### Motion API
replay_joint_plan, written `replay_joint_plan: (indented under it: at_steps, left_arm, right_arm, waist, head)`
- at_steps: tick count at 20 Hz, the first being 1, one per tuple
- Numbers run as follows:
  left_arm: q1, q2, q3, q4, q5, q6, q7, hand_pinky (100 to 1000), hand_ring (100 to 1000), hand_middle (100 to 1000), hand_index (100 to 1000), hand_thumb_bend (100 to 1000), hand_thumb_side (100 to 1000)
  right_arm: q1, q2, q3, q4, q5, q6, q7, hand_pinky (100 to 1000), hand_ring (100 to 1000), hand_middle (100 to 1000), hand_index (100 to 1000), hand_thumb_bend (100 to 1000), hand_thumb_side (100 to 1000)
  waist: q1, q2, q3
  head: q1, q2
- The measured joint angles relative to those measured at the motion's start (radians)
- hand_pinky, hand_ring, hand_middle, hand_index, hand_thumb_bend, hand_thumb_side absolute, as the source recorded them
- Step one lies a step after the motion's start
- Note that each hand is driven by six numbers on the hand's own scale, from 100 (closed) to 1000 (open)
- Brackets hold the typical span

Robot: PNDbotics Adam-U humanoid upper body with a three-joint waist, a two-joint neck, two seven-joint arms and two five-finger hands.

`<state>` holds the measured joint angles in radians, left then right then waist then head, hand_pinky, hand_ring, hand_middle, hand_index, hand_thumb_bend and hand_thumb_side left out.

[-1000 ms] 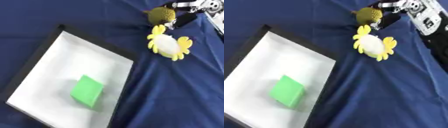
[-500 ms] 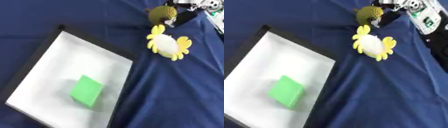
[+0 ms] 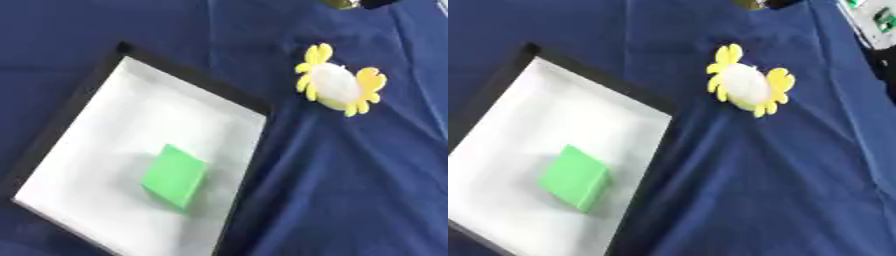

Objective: Pick up objects on the table and place them in the box.

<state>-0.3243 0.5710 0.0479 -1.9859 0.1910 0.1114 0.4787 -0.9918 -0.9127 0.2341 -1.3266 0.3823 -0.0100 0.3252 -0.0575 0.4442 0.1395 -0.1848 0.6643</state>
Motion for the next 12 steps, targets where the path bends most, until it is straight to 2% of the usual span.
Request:
replay_joint_plan:
  at_steps: [8, 12]
  left_arm:
    - [0.024, 0.0, 0.01, 0.0, -0.01, 0.012, 0.012, 877, 801, 743, 868, 239, 749]
    - [0.05, 0.001, 0.019, 0.0, -0.019, 0.022, 0.027, 872, 799, 742, 867, 249, 733]
  right_arm:
    - [-0.032, -0.008, -0.004, -0.239, -0.087, 0.047, -0.032, 776, 746, 623, 618, 100, 155]
    - [-0.068, 0.033, 0.007, -0.35, -0.111, 0.072, -0.011, 762, 734, 615, 616, 100, 142]
  waist:
    - [0.022, 0.0, -0.03]
    - [0.032, 0.0, -0.052]
  head:
    - [0.043, 0.022]
    - [0.061, 0.06]
